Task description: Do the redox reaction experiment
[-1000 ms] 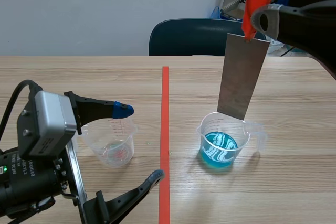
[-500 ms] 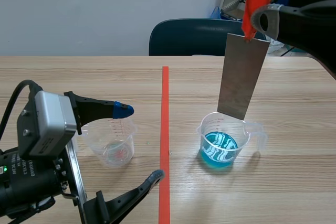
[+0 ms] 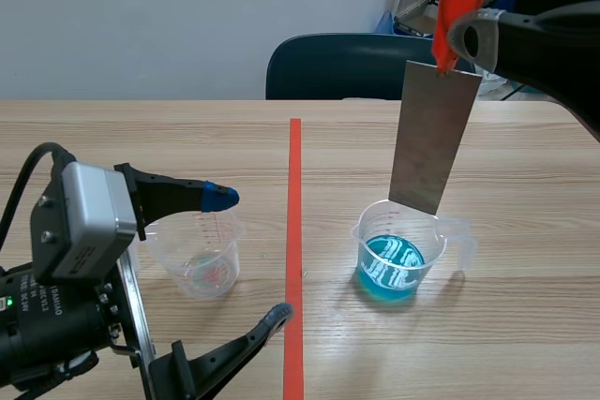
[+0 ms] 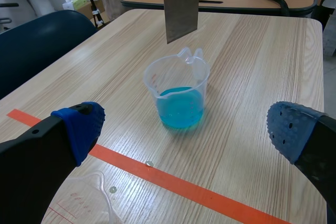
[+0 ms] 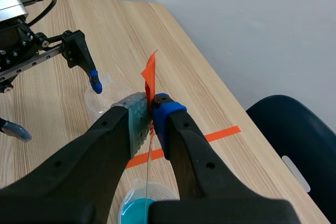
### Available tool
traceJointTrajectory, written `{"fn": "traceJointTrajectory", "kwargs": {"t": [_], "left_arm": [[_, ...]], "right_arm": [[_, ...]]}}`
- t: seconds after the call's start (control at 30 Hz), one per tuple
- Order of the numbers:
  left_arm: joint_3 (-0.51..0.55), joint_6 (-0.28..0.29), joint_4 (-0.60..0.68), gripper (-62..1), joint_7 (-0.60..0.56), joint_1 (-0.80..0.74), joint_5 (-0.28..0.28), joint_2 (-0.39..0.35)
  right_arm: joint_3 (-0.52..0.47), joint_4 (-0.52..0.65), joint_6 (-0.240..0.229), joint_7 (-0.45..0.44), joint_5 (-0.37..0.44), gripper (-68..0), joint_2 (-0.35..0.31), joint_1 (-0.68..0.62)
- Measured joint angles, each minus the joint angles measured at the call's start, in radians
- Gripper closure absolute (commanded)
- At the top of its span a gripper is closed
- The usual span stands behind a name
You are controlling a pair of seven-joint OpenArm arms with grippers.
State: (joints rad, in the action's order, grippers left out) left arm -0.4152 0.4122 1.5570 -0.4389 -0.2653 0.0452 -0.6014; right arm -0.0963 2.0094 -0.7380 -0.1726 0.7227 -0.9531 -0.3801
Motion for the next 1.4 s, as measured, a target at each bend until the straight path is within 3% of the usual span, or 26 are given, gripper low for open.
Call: {"fn": "traceJointTrajectory", "kwargs": {"t": [0.3,0.57,0.7,0.93,1.4], "left_arm": [[0.000,0.000,0.000,-62.3,0.000,0.000,0.000,0.000],[0.000,0.000,0.000,-62.3,0.000,0.000,0.000,0.000],[0.000,0.000,0.000,-62.3,0.000,0.000,0.000,0.000],[0.000,0.000,0.000,-62.3,0.000,0.000,0.000,0.000],[0.000,0.000,0.000,-62.3,0.000,0.000,0.000,0.000]], "right_arm": [[0.000,0.000,0.000,0.000,-0.002,-0.6,0.003,0.000],[0.000,-0.035,-0.002,-0.005,-0.070,-0.6,0.097,0.000],[0.022,-0.062,-0.001,-0.018,-0.093,-0.6,0.111,0.000],[0.050,-0.132,-0.001,-0.106,-0.185,-0.6,0.139,0.001],[0.207,-0.278,0.000,-0.161,-0.340,-0.6,0.222,0.132]]}}
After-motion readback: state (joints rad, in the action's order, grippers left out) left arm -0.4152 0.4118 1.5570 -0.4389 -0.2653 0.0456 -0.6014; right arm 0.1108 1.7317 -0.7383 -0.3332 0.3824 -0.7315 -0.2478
